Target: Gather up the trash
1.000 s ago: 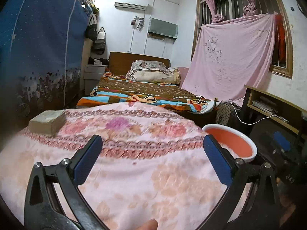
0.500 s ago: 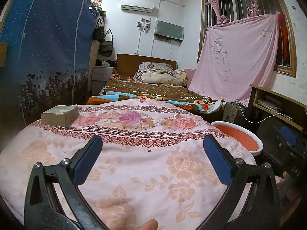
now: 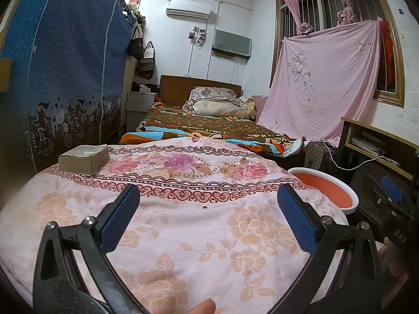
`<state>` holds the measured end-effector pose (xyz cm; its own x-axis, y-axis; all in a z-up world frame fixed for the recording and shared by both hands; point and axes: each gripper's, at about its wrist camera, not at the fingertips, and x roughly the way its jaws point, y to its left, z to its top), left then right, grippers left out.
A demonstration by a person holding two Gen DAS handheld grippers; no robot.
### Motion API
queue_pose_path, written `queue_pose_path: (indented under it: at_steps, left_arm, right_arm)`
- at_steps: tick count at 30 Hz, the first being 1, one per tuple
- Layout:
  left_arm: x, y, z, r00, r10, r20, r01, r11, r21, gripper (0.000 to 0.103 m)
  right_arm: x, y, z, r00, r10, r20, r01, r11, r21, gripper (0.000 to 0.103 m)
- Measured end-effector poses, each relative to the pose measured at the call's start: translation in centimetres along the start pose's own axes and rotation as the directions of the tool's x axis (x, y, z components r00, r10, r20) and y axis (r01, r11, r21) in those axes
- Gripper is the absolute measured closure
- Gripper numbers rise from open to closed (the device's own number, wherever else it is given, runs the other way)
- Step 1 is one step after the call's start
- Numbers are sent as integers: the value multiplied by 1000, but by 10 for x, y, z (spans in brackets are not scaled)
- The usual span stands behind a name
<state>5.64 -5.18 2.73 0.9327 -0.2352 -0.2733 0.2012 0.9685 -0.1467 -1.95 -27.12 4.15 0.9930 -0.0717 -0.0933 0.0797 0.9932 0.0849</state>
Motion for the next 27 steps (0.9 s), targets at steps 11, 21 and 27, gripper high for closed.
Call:
queue_pose_path:
  at_steps: [11, 21, 27]
  left_arm:
    - [-2, 0, 1, 1000, 2, 5, -2, 1000, 1, 11]
    - [-3, 1, 2, 1000, 3, 6, -3, 1000, 3, 11]
    - [-3, 1, 2, 1000, 3, 6, -3, 1000, 3, 11]
  right_arm:
    - [-1, 1, -1, 1000, 0, -1, 0, 1000, 3, 0]
    - [-1, 2, -1, 1000, 0, -4, 0, 1000, 9, 0]
    - [-1, 2, 0, 1000, -1, -4, 1, 1000, 8, 0]
